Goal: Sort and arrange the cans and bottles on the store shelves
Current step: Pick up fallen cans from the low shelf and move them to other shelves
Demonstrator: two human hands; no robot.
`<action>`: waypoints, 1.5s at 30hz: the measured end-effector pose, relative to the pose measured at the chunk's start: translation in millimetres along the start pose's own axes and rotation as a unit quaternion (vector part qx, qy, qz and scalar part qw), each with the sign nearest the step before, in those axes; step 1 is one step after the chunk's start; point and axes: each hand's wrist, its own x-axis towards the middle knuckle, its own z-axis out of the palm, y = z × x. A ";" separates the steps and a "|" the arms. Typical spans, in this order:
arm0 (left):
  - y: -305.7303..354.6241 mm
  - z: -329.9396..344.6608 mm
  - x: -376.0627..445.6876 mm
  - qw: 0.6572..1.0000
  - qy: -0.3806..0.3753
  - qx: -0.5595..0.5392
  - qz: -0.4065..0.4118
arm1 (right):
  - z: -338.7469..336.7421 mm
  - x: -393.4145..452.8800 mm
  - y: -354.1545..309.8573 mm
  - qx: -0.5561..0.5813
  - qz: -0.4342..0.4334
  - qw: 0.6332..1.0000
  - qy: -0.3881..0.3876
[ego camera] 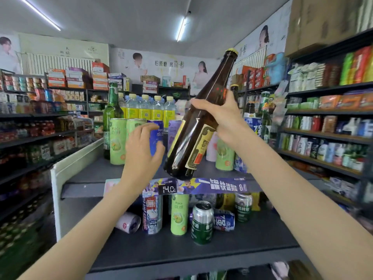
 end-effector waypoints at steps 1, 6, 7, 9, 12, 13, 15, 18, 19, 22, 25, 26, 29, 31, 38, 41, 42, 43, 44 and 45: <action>9.6 -6.8 -11.4 0.999 0.001 -0.033 0.003 | -5.4 -11.9 -4.7 0.016 -0.002 1.000 -0.011; 26.3 -36.2 -101.3 0.996 -0.067 -0.050 0.027 | -43.0 -90.0 -12.9 0.029 0.005 0.995 -0.095; 21.2 -38.2 -125.9 0.996 -0.085 -0.028 0.017 | -50.9 -106.5 -7.5 0.018 0.008 0.993 -0.120; 10.2 -37.3 -180.7 0.992 -0.120 0.016 -0.030 | -66.4 -140.3 13.8 -0.009 0.019 0.988 -0.153; 1.1 -20.5 -270.9 0.971 -0.201 0.064 -0.109 | -89.7 -194.7 69.5 -0.075 0.053 0.981 -0.169; 1.3 -10.6 -301.3 0.962 -0.226 0.078 -0.133 | -97.8 -214.6 92.0 -0.097 0.071 0.978 -0.172; 1.4 9.6 -359.6 0.940 -0.270 0.093 -0.188 | -114.1 -256.9 145.6 -0.140 0.115 0.966 -0.187; -2.6 29.7 -449.1 0.906 -0.321 0.097 -0.256 | -137.7 -328.5 231.0 -0.213 0.181 0.942 -0.184; -6.0 32.6 -479.8 0.894 -0.335 0.098 -0.280 | -143.2 -352.8 258.2 -0.230 0.204 0.935 -0.179; -28.0 40.2 -574.5 0.856 -0.363 0.111 -0.350 | -159.0 -419.2 340.1 -0.262 0.255 0.915 -0.168; -58.9 52.0 -659.9 0.814 -0.397 0.146 -0.398 | -165.7 -479.3 427.6 -0.260 0.285 0.911 -0.148; -69.5 57.3 -684.5 0.800 -0.417 0.159 -0.402 | -164.7 -496.9 454.4 -0.263 0.288 0.912 -0.129; -101.9 80.6 -747.7 0.784 -0.462 0.169 -0.379 | -156.3 -539.4 538.0 -0.257 0.283 0.918 -0.108; -124.9 97.9 -785.6 0.789 -0.469 0.159 -0.363 | -148.8 -563.4 594.8 -0.252 0.272 0.922 -0.115; -210.4 156.0 -896.5 0.828 -0.374 0.163 -0.385 | -123.4 -616.1 761.7 -0.243 0.183 0.941 -0.147; -240.5 171.1 -923.6 0.843 -0.309 0.177 -0.403 | -108.8 -615.7 812.1 -0.257 0.128 0.943 -0.168; -249.7 175.0 -929.4 0.847 -0.293 0.171 -0.409 | -103.8 -612.8 825.5 -0.252 0.112 0.946 -0.168; -258.1 178.6 -933.9 0.851 -0.282 0.167 -0.410 | -99.3 -609.3 838.2 -0.246 0.098 0.950 -0.165; -265.8 182.5 -937.1 0.856 -0.273 0.164 -0.406 | -95.5 -605.5 850.0 -0.242 0.088 0.953 -0.161; -272.5 186.4 -939.8 0.860 -0.268 0.161 -0.404 | -93.0 -602.2 861.3 -0.238 0.081 0.955 -0.157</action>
